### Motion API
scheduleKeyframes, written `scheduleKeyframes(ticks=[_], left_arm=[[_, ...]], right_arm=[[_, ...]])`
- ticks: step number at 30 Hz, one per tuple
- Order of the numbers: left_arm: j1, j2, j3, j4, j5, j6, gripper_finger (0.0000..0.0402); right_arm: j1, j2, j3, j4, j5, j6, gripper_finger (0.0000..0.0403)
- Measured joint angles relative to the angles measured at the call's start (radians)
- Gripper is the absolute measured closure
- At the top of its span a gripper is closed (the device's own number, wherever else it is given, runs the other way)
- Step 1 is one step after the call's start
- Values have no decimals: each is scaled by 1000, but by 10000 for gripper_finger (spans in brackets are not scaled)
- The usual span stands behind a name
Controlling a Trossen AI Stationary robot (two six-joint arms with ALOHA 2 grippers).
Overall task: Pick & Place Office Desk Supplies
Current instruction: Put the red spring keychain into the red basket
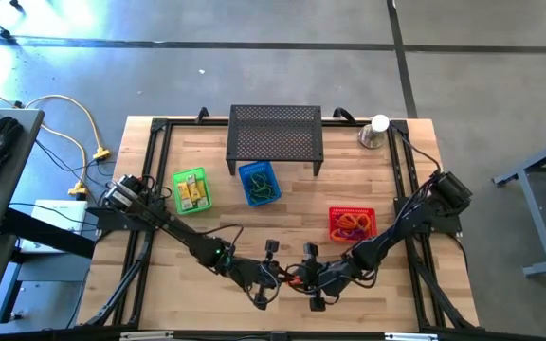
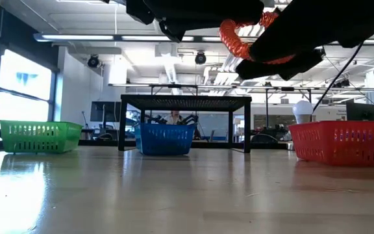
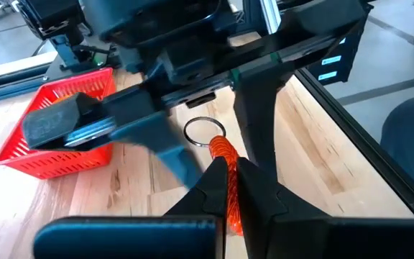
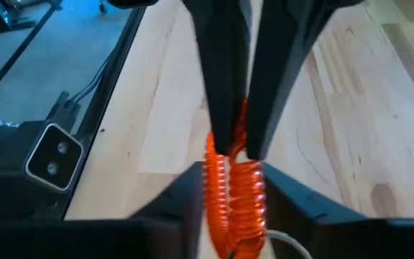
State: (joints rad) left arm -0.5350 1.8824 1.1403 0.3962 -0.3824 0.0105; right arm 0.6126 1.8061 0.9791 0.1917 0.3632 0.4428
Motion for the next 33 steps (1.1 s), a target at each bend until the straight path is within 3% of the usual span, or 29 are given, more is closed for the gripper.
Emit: scheduleKeyframes(ticks=[5,12,21,26,33], left_arm=[[0,0,0,-3,0,-4,394],[5,1,0,1,1,-45,376],[8,1,0,0,106,-68,284],[8,1,0,-2,123,-71,250],[8,1,0,-44,124,-165,241]], right_arm=[[0,0,0,-1,-20,-49,382],[1,0,0,-2,-51,-63,391],[4,-1,0,-85,-49,-41,393],[20,-28,0,-246,57,44,393],[87,-175,0,-606,333,329,392]])
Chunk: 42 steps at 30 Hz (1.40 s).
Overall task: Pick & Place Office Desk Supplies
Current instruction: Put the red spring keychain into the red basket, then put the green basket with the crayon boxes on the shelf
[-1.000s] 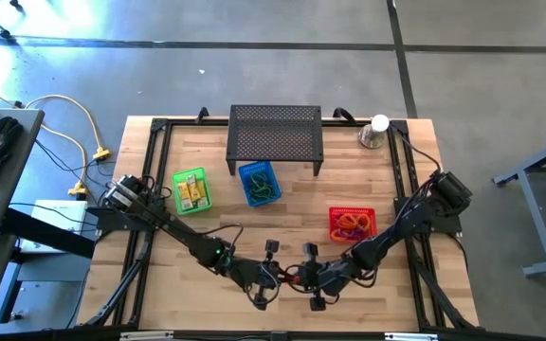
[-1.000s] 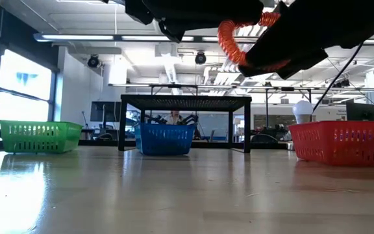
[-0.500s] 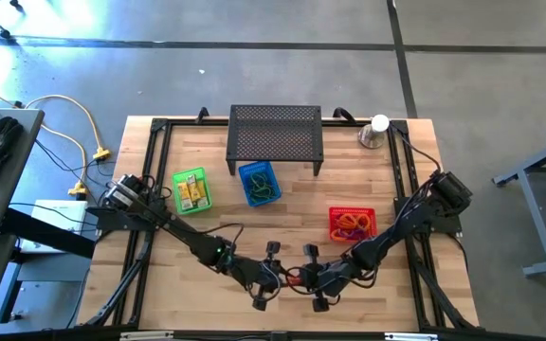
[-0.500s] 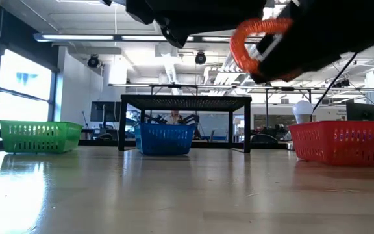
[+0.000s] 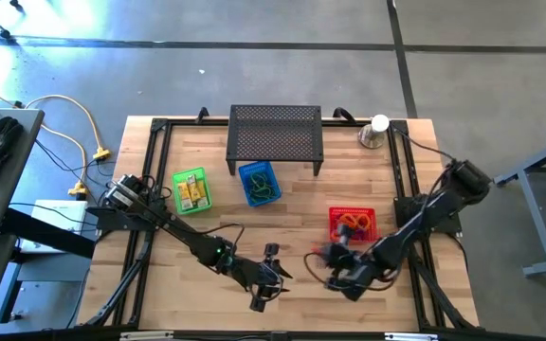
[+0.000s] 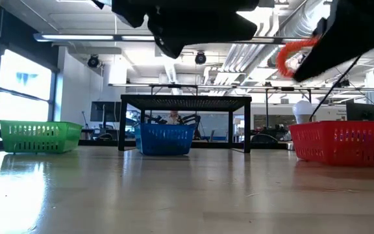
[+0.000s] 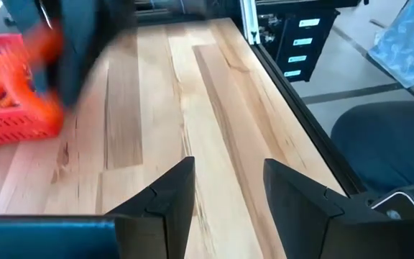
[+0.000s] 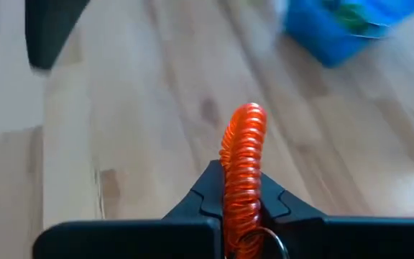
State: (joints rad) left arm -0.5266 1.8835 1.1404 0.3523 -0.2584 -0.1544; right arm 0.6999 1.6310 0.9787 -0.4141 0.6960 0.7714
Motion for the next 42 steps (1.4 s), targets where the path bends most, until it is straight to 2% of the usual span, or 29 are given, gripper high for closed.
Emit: scheduleKeyframes(ticks=[3,7,12,16,19,21,27,34,36,38,42], left_arm=[[0,0,0,-11,-1,-4,241],[0,0,0,-9,-2,-4,241],[0,0,0,-9,-2,-4,240],[0,0,0,-9,-5,-4,240],[5,0,0,-9,-5,-4,240],[8,0,0,-10,-5,-19,240],[14,0,0,-20,-5,-41,240],[14,0,0,-38,-4,-41,240],[14,0,0,-38,-4,-41,240],[14,0,0,-39,-4,-53,240],[16,0,0,-47,-4,-105,240]], right_arm=[[38,-63,1,-165,76,184,393],[70,-98,2,-413,82,495,392],[79,-77,0,-716,-21,879,392],[77,-50,0,-813,-113,1052,391],[58,-34,-14,-822,-207,1100,387],[47,-29,-37,-827,-234,1110,381],[24,-20,-75,-827,-205,1098,338],[28,-20,-75,-825,-195,1073,255],[28,-24,-75,-843,-169,1058,233],[28,-36,-75,-857,-98,1040,219],[29,-72,-67,-863,46,1009,213]])
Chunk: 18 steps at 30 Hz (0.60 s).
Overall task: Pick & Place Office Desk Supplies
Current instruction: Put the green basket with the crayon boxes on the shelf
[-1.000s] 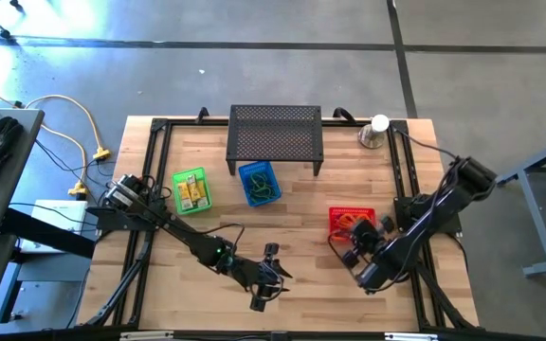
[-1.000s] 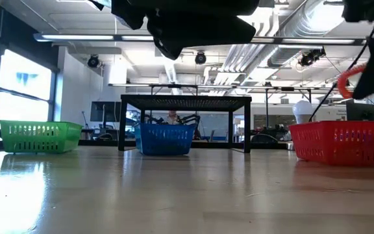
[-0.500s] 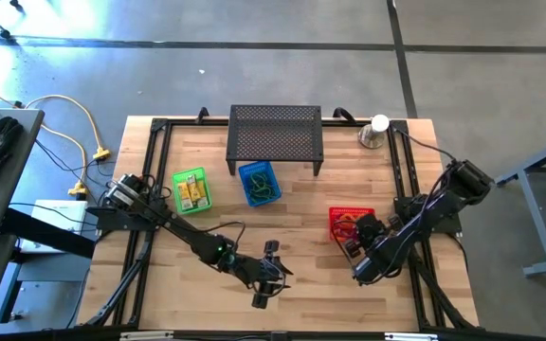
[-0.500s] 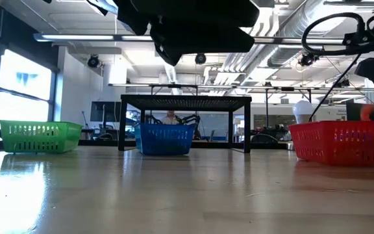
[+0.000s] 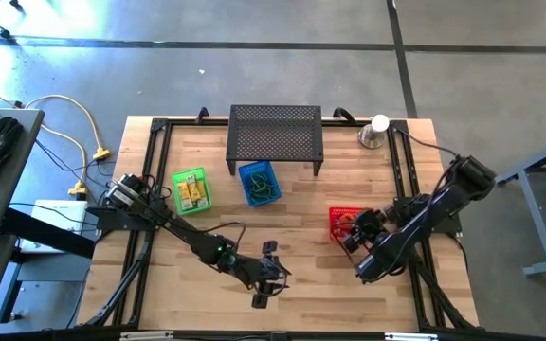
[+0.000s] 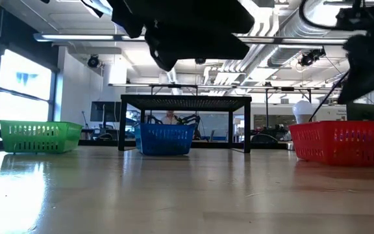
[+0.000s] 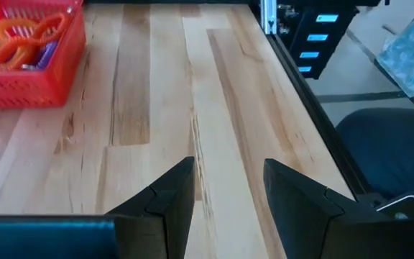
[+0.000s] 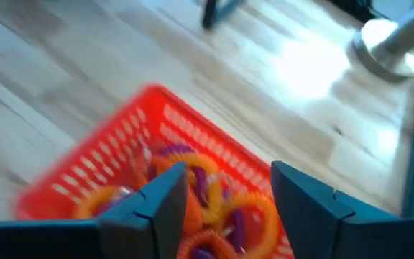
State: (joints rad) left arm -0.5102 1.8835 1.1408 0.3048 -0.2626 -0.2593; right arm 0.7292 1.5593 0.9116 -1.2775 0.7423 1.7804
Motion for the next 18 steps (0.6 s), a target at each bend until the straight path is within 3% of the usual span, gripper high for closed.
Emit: scheduleKeyframes(ticks=[8,12,18], left_arm=[[1,-84,0,-217,-65,-47,243],[-12,-169,0,-484,-98,-88,246],[-20,-309,0,-970,-148,-336,246]], right_arm=[[23,-19,28,72,48,-108,222],[32,-19,28,169,49,-189,222],[32,-19,27,278,49,-292,222]])
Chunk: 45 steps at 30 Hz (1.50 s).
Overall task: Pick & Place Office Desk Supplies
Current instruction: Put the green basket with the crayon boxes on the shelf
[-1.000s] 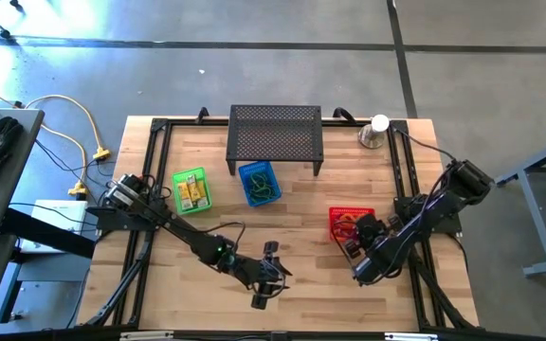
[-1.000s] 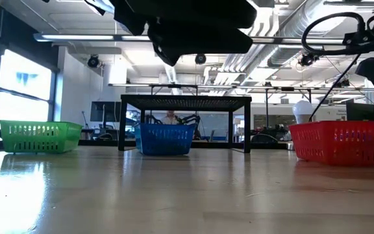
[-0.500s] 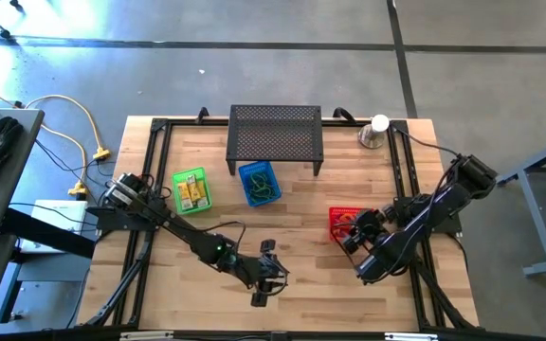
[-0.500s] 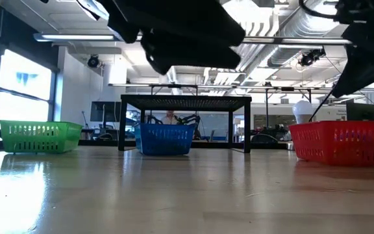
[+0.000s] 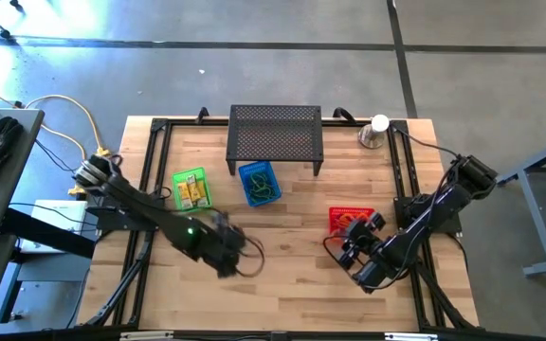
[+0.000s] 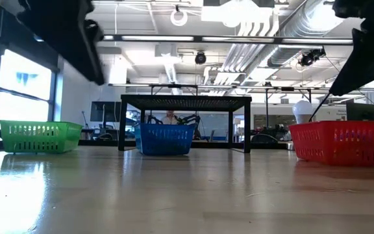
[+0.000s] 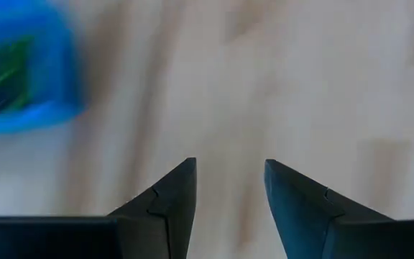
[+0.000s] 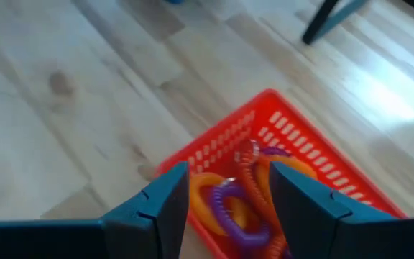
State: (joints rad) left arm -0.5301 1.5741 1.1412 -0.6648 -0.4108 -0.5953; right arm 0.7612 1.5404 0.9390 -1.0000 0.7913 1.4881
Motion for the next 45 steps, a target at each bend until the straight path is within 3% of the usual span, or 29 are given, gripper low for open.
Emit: scheduleKeyframes(ticks=[6,11,16,22,26,31,45], left_arm=[[29,-84,0,-392,-78,-167,246],[72,-88,-5,-552,-43,-137,246],[199,-87,-22,-557,163,-5,246],[371,-87,-33,-557,212,122,246],[458,-87,-65,-460,278,242,246],[538,-89,-133,-413,323,285,246],[460,-180,-179,-410,330,256,246]], right_arm=[[-3,0,0,80,10,-81,222],[-5,0,0,122,44,-125,224],[-5,0,0,134,48,-135,224],[-5,0,0,136,41,-134,224],[-5,0,0,137,40,-134,224],[-4,0,0,149,9,-155,224],[0,0,0,219,-14,-158,224]])
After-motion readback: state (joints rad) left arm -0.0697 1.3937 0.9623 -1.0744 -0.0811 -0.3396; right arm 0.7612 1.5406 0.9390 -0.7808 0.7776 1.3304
